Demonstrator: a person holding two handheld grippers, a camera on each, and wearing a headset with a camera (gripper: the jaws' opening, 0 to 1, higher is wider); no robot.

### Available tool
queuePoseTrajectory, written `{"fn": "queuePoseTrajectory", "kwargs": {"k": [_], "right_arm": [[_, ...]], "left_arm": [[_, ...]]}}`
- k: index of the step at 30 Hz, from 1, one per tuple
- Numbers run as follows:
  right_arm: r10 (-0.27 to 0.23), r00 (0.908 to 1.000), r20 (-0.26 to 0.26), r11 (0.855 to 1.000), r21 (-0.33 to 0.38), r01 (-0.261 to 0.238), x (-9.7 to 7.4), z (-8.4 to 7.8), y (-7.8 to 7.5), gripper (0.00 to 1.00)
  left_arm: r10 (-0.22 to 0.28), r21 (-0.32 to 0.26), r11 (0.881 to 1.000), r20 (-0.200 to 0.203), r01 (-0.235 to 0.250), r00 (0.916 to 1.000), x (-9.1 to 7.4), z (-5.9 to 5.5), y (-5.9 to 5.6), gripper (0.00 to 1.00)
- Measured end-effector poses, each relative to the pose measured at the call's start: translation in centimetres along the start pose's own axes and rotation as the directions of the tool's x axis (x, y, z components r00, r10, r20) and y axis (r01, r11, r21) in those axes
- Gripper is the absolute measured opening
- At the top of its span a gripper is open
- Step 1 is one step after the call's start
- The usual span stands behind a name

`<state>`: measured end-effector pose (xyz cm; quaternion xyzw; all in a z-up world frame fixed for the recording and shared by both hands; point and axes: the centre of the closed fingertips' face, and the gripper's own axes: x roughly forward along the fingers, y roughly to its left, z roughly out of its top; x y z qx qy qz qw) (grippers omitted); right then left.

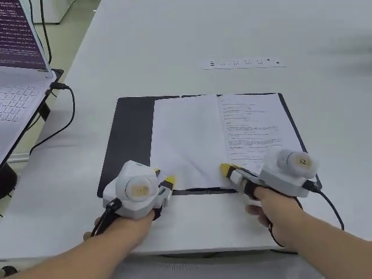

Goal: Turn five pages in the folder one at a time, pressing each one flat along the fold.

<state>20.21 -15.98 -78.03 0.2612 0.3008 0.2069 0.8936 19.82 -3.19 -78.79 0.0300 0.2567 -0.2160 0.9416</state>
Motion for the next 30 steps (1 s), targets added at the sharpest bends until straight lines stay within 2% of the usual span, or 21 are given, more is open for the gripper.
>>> {"fn": "queuePoseTrajectory", "kwargs": {"k": [4, 6, 9, 11, 12, 13, 14, 15, 16, 17, 19, 22, 25, 26, 27, 28, 30], "right_arm": [[-0.002, 0.9991, -0.043, 0.998, 0.058, 0.005, -1.2, -1.2, 0.2, 0.00], [0.004, 0.9980, -0.063, 0.998, 0.060, 0.000, -1.7, -1.7, 0.2, 0.00], [0.019, 0.9940, -0.108, 0.994, 0.106, -0.007, -2.8, -3.0, 0.5, 0.00], [0.022, 0.9926, -0.119, 0.993, 0.122, -0.007, -3.4, -3.5, 0.5, 0.00], [0.008, 0.9792, -0.203, 0.991, 0.134, 0.020, -4.2, -4.8, 0.4, 0.00], [-0.042, 0.9631, -0.266, 0.990, 0.120, 0.076, -4.6, -5.8, -0.3, 0.00], [-0.036, 0.9754, -0.217, 0.989, 0.131, 0.066, -4.3, -5.6, 0.0, 0.00], [-0.025, 0.9741, -0.225, 0.993, 0.110, 0.051, -4.6, -5.5, 0.4, 0.00], [-0.023, 0.9760, -0.217, 0.991, 0.126, 0.051, -5.1, -4.9, 1.0, 0.00], [0.007, 0.9847, -0.174, 0.989, 0.145, 0.019, -5.4, -3.7, 2.1, 0.00], [0.060, 0.9943, -0.088, 0.980, 0.195, -0.042, -6.1, -1.4, 4.0, 0.00], [0.076, 0.9971, 0.000, 0.970, 0.231, -0.074, -7.0, 1.1, 5.5, 0.00], [0.092, 0.9922, 0.085, 0.960, 0.259, -0.111, -8.3, 3.1, 7.0, 0.00], [0.092, 0.9919, 0.087, 0.958, 0.264, -0.112, -8.7, 3.4, 7.2, 0.00], [0.091, 0.9918, 0.089, 0.960, 0.258, -0.112, -9.1, 3.6, 7.4, 0.00], [0.090, 0.9914, 0.095, 0.963, 0.244, -0.111, -9.5, 4.1, 7.6, 0.00], [0.073, 0.9897, 0.123, 0.968, 0.229, -0.100, -10.6, 5.2, 7.6, 0.00]], "left_arm": [[0.001, -0.003, 1.000, -0.002, -0.001, 1.0000, -0.1, 0.0, 0.0, 0.19], [0.000, -0.001, 1.000, -0.002, 0.000, 1.0000, -0.1, 0.0, 0.0, 0.19], [0.001, -0.002, 1.000, -0.001, -0.001, 1.0000, -0.1, 0.0, -0.1, 0.19], [0.001, -0.002, 1.000, -0.001, -0.001, 1.0000, -0.1, 0.0, -0.1, 0.19], [0.001, -0.003, 1.000, -0.001, -0.001, 1.0000, -0.1, 0.0, -0.1, 0.19], [0.001, -0.003, 1.000, 0.000, -0.001, 1.0000, -0.1, 0.0, -0.1, 0.19], [0.001, -0.005, 1.000, 0.000, -0.001, 1.0000, -0.1, 0.0, -0.1, 0.19], [0.000, -0.002, 1.000, 0.000, 0.000, 1.0000, -0.1, 0.0, -0.1, 0.19], [0.000, -0.001, 1.000, -0.001, 0.000, 1.0000, -0.1, 0.0, -0.1, 0.19], [-0.002, 0.000, 1.000, -0.001, 0.002, 1.0000, -0.1, 0.0, -0.1, 0.19], [-0.005, 0.010, 1.000, -0.007, 0.005, 1.0000, 0.0, 0.0, -0.1, 0.19], [-0.002, 0.005, 1.000, -0.015, 0.002, 0.9999, 0.1, 0.1, -0.1, 0.19], [-0.008, -0.030, 1.000, -0.035, 0.007, 0.9994, 0.1, 0.4, 0.0, 0.20], [-0.029, -0.086, 0.996, -0.054, 0.024, 0.9981, 0.0, 0.4, -0.3, 0.21], [-0.048, -0.117, 0.992, -0.073, 0.039, 0.9961, -0.1, 0.4, -0.6, 0.22], [-0.083, -0.150, 0.987, -0.108, 0.066, 0.9907, -0.2, 0.4, -1.1, 0.25], [-0.119, -0.198, 0.976, -0.166, 0.086, 0.9789, -0.8, 0.5, -2.0, 0.26]]}}
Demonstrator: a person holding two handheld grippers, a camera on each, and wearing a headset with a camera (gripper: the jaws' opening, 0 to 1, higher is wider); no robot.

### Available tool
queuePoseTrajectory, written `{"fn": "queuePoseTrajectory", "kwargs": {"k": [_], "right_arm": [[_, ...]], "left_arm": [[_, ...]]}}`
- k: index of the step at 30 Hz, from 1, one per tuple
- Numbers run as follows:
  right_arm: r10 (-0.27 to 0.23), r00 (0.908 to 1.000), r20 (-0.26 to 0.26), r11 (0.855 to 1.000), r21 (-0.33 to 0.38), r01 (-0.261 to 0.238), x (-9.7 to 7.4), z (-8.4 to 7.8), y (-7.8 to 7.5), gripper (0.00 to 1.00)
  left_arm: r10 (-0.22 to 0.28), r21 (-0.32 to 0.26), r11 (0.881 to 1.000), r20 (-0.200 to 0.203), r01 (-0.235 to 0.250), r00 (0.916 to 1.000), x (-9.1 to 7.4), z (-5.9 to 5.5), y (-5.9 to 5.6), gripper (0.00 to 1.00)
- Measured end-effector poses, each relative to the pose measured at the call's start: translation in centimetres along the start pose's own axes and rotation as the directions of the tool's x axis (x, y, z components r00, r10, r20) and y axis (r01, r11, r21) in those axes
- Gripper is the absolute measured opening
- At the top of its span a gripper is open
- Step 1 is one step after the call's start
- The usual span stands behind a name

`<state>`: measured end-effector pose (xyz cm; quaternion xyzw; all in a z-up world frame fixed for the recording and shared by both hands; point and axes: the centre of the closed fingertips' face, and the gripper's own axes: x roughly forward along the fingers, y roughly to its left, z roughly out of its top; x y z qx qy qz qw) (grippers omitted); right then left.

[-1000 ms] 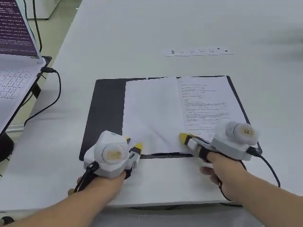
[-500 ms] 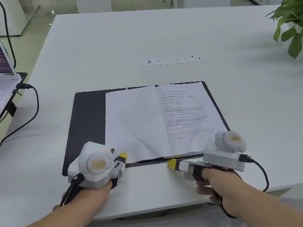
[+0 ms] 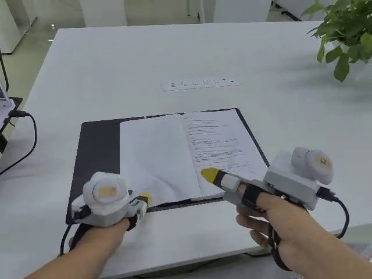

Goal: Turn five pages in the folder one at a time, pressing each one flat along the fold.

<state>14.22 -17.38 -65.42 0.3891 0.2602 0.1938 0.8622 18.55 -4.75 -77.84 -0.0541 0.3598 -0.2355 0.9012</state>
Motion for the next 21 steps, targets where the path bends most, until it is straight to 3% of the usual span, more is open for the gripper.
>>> {"fn": "queuePoseTrajectory", "kwargs": {"k": [1, 2, 5, 7, 9, 12, 16, 18, 20, 21], "right_arm": [[0.001, 0.9998, 0.018, 1.000, 0.012, -0.002, -0.4, 0.5, 0.2, 0.00], [0.006, 0.9994, 0.034, 0.999, 0.038, -0.007, -0.9, 1.0, 0.5, 0.00], [-0.013, 0.9994, 0.033, 0.998, 0.054, 0.011, -2.1, 1.4, 0.5, 0.00], [-0.020, 0.9991, 0.037, 0.999, 0.047, 0.019, -2.8, 1.5, 0.7, 0.00], [-0.026, 0.9987, 0.043, 0.999, 0.032, 0.024, -3.4, 1.3, 1.2, 0.00], [-0.048, 0.9976, 0.049, 0.997, -0.052, 0.050, -4.2, 1.4, 1.5, 0.00], [-0.115, 0.9907, 0.073, 0.967, -0.219, 0.128, -5.5, 2.7, 1.0, 0.01], [-0.165, 0.9820, 0.092, 0.950, -0.252, 0.183, -6.1, 3.6, 0.4, 0.12], [-0.196, 0.9707, 0.139, 0.923, -0.308, 0.231, -6.7, 5.1, -0.2, 0.32], [-0.234, 0.9617, 0.142, 0.906, -0.327, 0.269, -7.2, 5.6, -1.0, 0.41]], "left_arm": [[-0.051, -0.013, 0.999, 0.010, 0.051, 0.9987, -0.5, 0.7, -1.2, 0.24], [-0.069, -0.017, 0.997, 0.021, 0.070, 0.9974, -0.8, 1.0, -1.6, 0.21], [-0.190, -0.133, 0.971, 0.078, 0.199, 0.9787, -3.4, 3.3, -4.6, 0.17], [-0.224, -0.194, 0.949, 0.141, 0.248, 0.9645, -5.4, 5.0, -5.8, 0.22], [-0.225, -0.208, 0.942, 0.184, 0.262, 0.9567, -7.5, 6.2, -6.4, 0.25], [-0.199, -0.187, 0.953, 0.216, 0.241, 0.9559, -9.9, 7.0, -6.3, 0.28], [-0.110, -0.174, 0.971, 0.279, 0.163, 0.9539, -12.1, 8.1, -4.3, 0.45], [-0.064, -0.163, 0.980, 0.298, 0.117, 0.9524, -12.9, 8.3, -3.4, 0.57], [-0.008, -0.148, 0.987, 0.307, 0.056, 0.9518, -13.8, 8.2, -2.3, 0.68], [0.018, -0.128, 0.992, 0.307, 0.023, 0.9517, -14.2, 8.1, -1.8, 0.73]]}}
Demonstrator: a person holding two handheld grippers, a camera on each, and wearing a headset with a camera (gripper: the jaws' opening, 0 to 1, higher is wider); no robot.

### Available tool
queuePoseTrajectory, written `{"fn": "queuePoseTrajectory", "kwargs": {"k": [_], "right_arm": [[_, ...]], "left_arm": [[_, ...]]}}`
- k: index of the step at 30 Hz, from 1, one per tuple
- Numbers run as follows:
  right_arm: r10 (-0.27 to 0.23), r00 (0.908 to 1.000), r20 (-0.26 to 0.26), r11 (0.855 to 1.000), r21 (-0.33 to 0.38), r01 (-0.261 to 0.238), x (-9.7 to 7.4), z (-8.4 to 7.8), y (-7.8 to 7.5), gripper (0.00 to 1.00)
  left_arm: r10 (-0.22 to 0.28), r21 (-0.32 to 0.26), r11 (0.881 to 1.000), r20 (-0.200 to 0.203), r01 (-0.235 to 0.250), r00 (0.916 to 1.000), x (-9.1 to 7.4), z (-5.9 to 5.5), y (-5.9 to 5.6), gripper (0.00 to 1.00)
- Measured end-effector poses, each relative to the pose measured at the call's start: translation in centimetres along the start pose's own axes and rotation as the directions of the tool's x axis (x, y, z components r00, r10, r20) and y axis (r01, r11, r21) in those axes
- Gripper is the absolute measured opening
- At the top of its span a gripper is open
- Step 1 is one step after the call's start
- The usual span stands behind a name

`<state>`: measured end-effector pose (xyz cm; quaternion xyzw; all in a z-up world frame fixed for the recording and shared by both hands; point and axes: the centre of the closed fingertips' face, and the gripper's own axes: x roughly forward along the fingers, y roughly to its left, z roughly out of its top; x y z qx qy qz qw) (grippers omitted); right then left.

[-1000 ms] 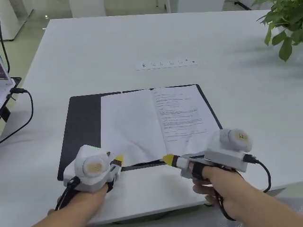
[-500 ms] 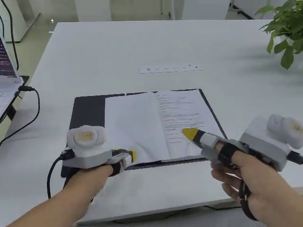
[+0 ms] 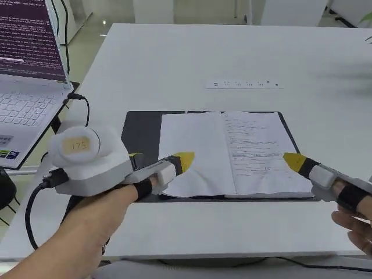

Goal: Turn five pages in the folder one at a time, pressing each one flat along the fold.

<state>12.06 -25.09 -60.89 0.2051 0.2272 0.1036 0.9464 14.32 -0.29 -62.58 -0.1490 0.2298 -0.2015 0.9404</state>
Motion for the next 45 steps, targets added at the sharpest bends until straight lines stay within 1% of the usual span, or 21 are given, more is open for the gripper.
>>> {"fn": "queuePoseTrajectory", "kwargs": {"k": [1, 3, 4, 5, 6, 7, 9, 10, 11, 13, 16, 18, 21, 25, 28, 30, 33, 39, 41, 43, 45], "right_arm": [[-0.024, 0.9997, -0.009, 1.000, -0.020, 0.024, -0.1, 0.1, -0.6, 0.48], [-0.075, 0.9972, 0.005, 0.992, -0.106, 0.075, -0.4, 0.9, -1.9, 0.61], [-0.096, 0.9954, 0.008, 0.986, -0.138, 0.096, -0.5, 1.1, -2.5, 0.67], [-0.121, 0.9927, 0.006, 0.976, -0.184, 0.120, -0.7, 1.3, -3.1, 0.73], [-0.136, 0.9907, 0.002, 0.969, -0.209, 0.134, -0.8, 1.4, -3.6, 0.81], [-0.155, 0.9879, 0.003, 0.958, -0.242, 0.151, -1.0, 1.5, -4.1, 0.86], [-0.172, 0.9851, -0.003, 0.947, -0.275, 0.165, -1.2, 1.6, -4.7, 0.97], [-0.174, 0.9847, -0.008, 0.937, -0.310, 0.163, -1.4, 1.7, -5.0, 1.00], [-0.171, 0.9850, -0.027, 0.933, -0.326, 0.153, -1.7, 1.5, -5.1, 0.99], [-0.181, 0.9831, -0.026, 0.927, -0.338, 0.162, -2.0, 1.6, -5.6, 1.00], [-0.186, 0.9822, -0.025, 0.927, -0.335, 0.167, -2.3, 1.5, -6.2, 1.00], [-0.187, 0.9819, -0.031, 0.932, -0.322, 0.167, -2.3, 1.4, -6.4, 1.00], [-0.176, 0.9832, -0.047, 0.935, -0.321, 0.152, -2.1, 1.0, -6.1, 1.00], [-0.162, 0.9843, -0.069, 0.933, -0.336, 0.130, -1.8, 0.6, -5.7, 1.00], [-0.140, 0.9863, -0.087, 0.940, -0.325, 0.105, -1.7, 0.1, -5.2, 1.00], [-0.131, 0.9871, -0.093, 0.942, -0.323, 0.094, -1.5, -0.1, -5.2, 1.00], [-0.122, 0.9871, -0.103, 0.939, -0.333, 0.081, -1.5, -0.3, -5.2, 1.00], [-0.095, 0.9876, -0.125, 0.952, -0.302, 0.053, -1.5, -0.3, -5.5, 0.99], [-0.087, 0.9872, -0.134, 0.953, -0.299, 0.043, -1.6, -0.3, -5.5, 0.99], [-0.077, 0.9862, -0.147, 0.953, -0.303, 0.029, -1.7, -0.5, -5.5, 0.98], [-0.071, 0.9859, -0.152, 0.952, -0.304, 0.022, -1.7, -0.5, -5.6, 0.99]], "left_arm": [[0.019, 0.018, 1.000, 0.001, -0.019, 0.9998, -0.3, 0.0, 0.4, 0.76], [0.059, 0.061, 0.996, 0.011, -0.059, 0.9982, -0.9, 0.0, 1.3, 0.85], [0.072, 0.076, 0.994, 0.019, -0.073, 0.9972, -1.1, 0.0, 1.6, 0.90], [0.089, 0.090, 0.992, 0.026, -0.091, 0.9957, -1.4, -0.1, 2.0, 0.94], [0.098, 0.098, 0.990, 0.024, -0.100, 0.9949, -1.6, -0.2, 2.2, 0.99], [0.110, 0.109, 0.988, 0.017, -0.111, 0.9938, -1.9, -0.4, 2.8, 0.99], [0.126, 0.108, 0.986, 0.013, -0.127, 0.9920, -2.4, -0.6, 3.3, 0.99], [0.136, 0.109, 0.985, 0.011, -0.136, 0.9907, -2.7, -0.7, 3.6, 0.99], [0.144, 0.103, 0.984, 0.011, -0.145, 0.9895, -3.0, -0.8, 3.9, 0.99], [0.154, 0.096, 0.983, 0.011, -0.154, 0.9881, -3.4, -0.9, 4.2, 0.99], [0.161, 0.095, 0.982, -0.001, -0.160, 0.9870, -3.5, -1.3, 4.5, 0.99], [0.168, 0.106, 0.980, -0.004, -0.167, 0.9858, -3.6, -1.3, 4.5, 0.99], [0.168, 0.117, 0.979, 0.001, -0.167, 0.9858, -3.5, -1.1, 4.0, 0.99], [0.171, 0.169, 0.972, -0.021, -0.165, 0.9851, -3.2, -1.4, 3.4, 0.99], [0.170, 0.195, 0.968, -0.032, -0.160, 0.9850, -3.0, -1.7, 3.0, 0.99], [0.167, 0.199, 0.967, -0.030, -0.158, 0.9854, -3.0, -1.6, 3.0, 0.99], [0.162, 0.198, 0.968, -0.028, -0.153, 0.9864, -3.0, -1.3, 2.7, 0.99], [0.144, 0.190, 0.972, -0.020, -0.138, 0.9893, -3.3, -0.3, 2.5, 0.99], [0.144, 0.185, 0.973, -0.032, -0.136, 0.9891, -3.5, -0.1, 2.8, 0.94], [0.153, 0.207, 0.968, -0.042, -0.142, 0.9873, -3.8, -0.1, 2.8, 0.92], [0.162, 0.222, 0.964, -0.039, -0.149, 0.9861, -4.0, 0.1, 2.9, 0.93]]}}
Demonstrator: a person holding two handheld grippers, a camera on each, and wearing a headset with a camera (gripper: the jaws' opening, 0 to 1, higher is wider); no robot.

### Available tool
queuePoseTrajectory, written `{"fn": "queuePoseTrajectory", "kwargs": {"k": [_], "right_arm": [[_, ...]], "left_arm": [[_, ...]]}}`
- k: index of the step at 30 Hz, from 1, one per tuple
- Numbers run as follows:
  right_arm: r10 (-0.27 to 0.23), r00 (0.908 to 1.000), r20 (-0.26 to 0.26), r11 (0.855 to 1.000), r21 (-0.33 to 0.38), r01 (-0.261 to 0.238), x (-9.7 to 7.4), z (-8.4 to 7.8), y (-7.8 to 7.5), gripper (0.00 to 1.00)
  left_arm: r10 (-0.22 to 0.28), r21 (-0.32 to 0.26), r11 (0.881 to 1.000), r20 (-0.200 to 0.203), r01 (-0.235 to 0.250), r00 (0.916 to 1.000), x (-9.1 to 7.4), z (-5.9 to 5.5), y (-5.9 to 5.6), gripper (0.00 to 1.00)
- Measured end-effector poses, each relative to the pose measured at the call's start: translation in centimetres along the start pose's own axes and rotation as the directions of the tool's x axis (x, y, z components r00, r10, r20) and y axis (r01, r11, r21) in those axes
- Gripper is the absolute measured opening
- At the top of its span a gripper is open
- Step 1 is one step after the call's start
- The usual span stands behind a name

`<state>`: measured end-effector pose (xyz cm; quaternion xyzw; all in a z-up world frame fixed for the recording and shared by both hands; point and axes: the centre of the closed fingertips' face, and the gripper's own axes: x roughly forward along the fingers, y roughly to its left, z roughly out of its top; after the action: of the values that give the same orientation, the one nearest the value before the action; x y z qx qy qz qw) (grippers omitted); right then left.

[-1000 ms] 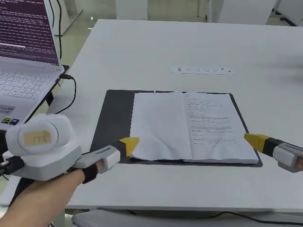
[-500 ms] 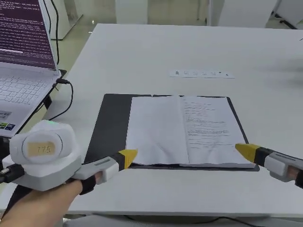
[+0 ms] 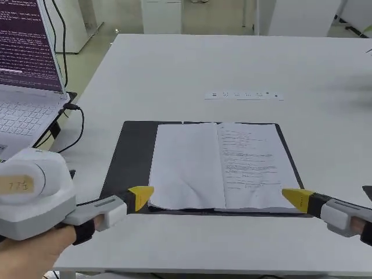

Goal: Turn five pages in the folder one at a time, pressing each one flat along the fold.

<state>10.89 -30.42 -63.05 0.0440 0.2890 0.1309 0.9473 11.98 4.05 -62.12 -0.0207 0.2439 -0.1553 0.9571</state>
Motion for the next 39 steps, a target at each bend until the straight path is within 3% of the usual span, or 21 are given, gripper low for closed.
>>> {"fn": "queuePoseTrajectory", "kwargs": {"k": [8, 13, 17, 20, 22, 23, 27, 33, 39], "right_arm": [[0.024, 0.9997, 0.005, 1.000, 0.013, -0.024, -0.1, 0.1, -0.4, 0.97], [0.039, 0.9992, 0.009, 0.999, 0.021, -0.040, 0.1, 0.1, -0.1, 0.95], [0.057, 0.9983, 0.011, 0.998, 0.019, -0.057, 0.4, 0.0, 0.3, 0.93], [0.072, 0.9974, 0.005, 0.997, 0.009, -0.072, 0.6, -0.5, 0.5, 0.92], [0.089, 0.9960, 0.000, 0.996, 0.003, -0.089, 0.6, -0.7, 0.8, 0.91], [0.089, 0.9960, 0.001, 0.996, 0.004, -0.089, 0.6, -0.9, 0.6, 0.91], [0.106, 0.9943, -0.006, 0.994, 0.003, -0.106, 0.6, -1.5, 0.3, 0.89], [0.120, 0.9928, 0.008, 0.993, 0.023, -0.120, 0.4, -1.5, -0.4, 0.87], [0.148, 0.9889, 0.014, 0.989, 0.027, -0.148, 0.4, -1.6, -0.4, 0.83]], "left_arm": [[0.019, 0.027, 0.999, -0.028, -0.018, 0.9994, 0.3, -0.6, -0.4, 0.93], [-0.007, 0.046, 0.999, -0.051, 0.009, 0.9987, 1.9, -1.2, -2.2, 0.91], [-0.069, 0.078, 0.994, -0.089, 0.076, 0.9937, 4.4, -1.6, -5.4, 0.89], [-0.127, 0.086, 0.987, -0.121, 0.138, 0.9846, 6.8, -2.0, -8.5, 0.87], [-0.154, 0.097, 0.981, -0.117, 0.166, 0.9811, 8.1, -1.9, -10.1, 0.85], [-0.178, 0.105, 0.976, -0.132, 0.193, 0.9750, 8.9, -2.2, -11.4, 0.84], [-0.228, 0.127, 0.960, -0.167, 0.250, 0.9594, 11.8, -3.1, -14.7, 0.81], [-0.279, 0.129, 0.944, -0.184, 0.305, 0.9425, 14.8, -3.8, -18.8, 0.77], [-0.311, 0.123, 0.933, -0.194, 0.337, 0.9306, 17.2, -4.7, -22.1, 0.74]]}}
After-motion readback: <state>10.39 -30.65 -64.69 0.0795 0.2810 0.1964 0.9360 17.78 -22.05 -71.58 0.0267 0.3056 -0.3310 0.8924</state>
